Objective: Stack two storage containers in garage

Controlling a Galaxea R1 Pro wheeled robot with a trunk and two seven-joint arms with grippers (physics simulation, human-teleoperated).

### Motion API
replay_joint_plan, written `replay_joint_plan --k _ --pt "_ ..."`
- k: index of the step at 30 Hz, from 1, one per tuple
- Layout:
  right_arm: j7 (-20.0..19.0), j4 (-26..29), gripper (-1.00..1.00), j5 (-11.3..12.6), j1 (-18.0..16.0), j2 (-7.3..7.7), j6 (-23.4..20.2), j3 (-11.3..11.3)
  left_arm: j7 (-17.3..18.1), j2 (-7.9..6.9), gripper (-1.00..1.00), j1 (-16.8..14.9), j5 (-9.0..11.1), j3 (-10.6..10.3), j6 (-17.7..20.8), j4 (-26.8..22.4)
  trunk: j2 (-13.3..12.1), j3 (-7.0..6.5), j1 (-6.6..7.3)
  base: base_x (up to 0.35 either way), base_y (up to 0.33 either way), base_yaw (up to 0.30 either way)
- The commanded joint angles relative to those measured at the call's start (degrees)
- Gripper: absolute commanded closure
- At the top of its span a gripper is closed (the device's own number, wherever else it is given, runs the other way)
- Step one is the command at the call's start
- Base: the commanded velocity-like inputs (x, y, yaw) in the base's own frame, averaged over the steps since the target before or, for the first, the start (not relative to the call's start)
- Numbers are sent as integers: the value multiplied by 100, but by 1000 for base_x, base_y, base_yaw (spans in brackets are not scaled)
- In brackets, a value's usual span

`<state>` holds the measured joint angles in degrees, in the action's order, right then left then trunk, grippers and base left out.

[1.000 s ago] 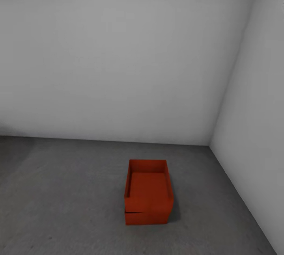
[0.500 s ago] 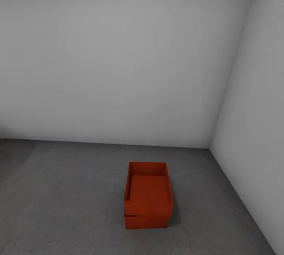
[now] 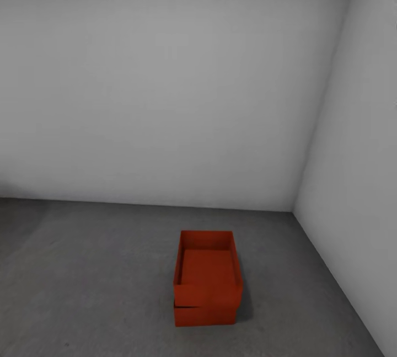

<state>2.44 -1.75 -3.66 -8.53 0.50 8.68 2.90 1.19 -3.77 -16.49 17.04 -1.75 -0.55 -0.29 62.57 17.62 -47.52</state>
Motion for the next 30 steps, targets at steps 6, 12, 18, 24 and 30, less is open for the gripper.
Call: replay_joint_plan --k 6,12,18,24,30 --pt "28 -19 -100 -31 -8 2 28 26 12 -1 -100 -4 49 -19 -6 3 4 -49 0 0 0 0" --pt "28 -19 -100 -30 -8 2 22 26 12 -1 -100 -4 47 -19 -6 3 4 -104 0 0 0 0" --pt "28 -19 -100 -30 -8 -6 21 26 12 -2 -100 -4 54 -19 -6 0 4 -159 0 0 0 0" --pt "28 -19 -100 -30 -8 -6 20 26 11 -21 -100 -4 39 -21 -10 -29 4 -214 0 0 0 0" --pt "27 -19 -100 -27 -8 -6 15 26 8 -20 -100 -4 40 -19 -13 -32 4 -269 0 0 0 0"
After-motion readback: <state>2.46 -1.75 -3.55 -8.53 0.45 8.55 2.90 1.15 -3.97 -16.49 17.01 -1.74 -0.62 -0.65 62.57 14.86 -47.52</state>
